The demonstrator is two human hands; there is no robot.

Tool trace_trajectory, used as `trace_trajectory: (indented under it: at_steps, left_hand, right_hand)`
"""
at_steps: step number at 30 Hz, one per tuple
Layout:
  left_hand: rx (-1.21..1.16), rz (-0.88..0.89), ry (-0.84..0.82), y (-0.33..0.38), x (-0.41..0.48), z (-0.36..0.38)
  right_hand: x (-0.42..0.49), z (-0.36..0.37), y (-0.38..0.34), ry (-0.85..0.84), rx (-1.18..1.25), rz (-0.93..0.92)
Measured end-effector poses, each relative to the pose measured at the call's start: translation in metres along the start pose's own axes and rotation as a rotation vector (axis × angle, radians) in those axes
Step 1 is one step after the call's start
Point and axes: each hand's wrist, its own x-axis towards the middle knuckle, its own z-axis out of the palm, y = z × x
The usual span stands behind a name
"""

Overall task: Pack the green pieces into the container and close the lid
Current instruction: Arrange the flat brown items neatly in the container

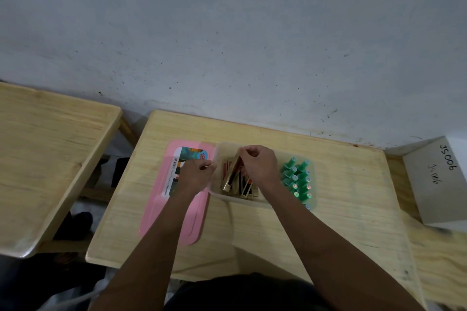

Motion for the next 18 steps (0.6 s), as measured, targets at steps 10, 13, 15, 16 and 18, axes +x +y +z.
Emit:
trace_trajectory:
  at_steps: [10, 13, 15, 16, 18]
  left_hand:
    - [0.076, 0.035, -0.028, 0.001, 0.001, -0.001]
    - [0.061, 0.048, -0.036, 0.0, 0.0, -0.001]
    - [0.07, 0.054, -0.031, -0.001, 0.001, -0.001]
    - [0.075, 0.054, -0.027, -0.002, 0.002, -0.001]
    - [0.073, 0.055, -0.021, -0.003, 0.003, 0.0]
  right_hand:
    - [0.014, 0.053, 0.001, -0.156, -0.535, -0.126]
    - [0.016, 0.058, 0.003, -0.17, -0.572, -0.119]
    - [0.019, 0.059, 0.005, -0.183, -0.567, -0.099]
    - [0.02, 0.059, 0.006, -0.197, -0.567, -0.099]
    - [0.022, 0.056, 0.007, -0.218, -0.528, -0.108]
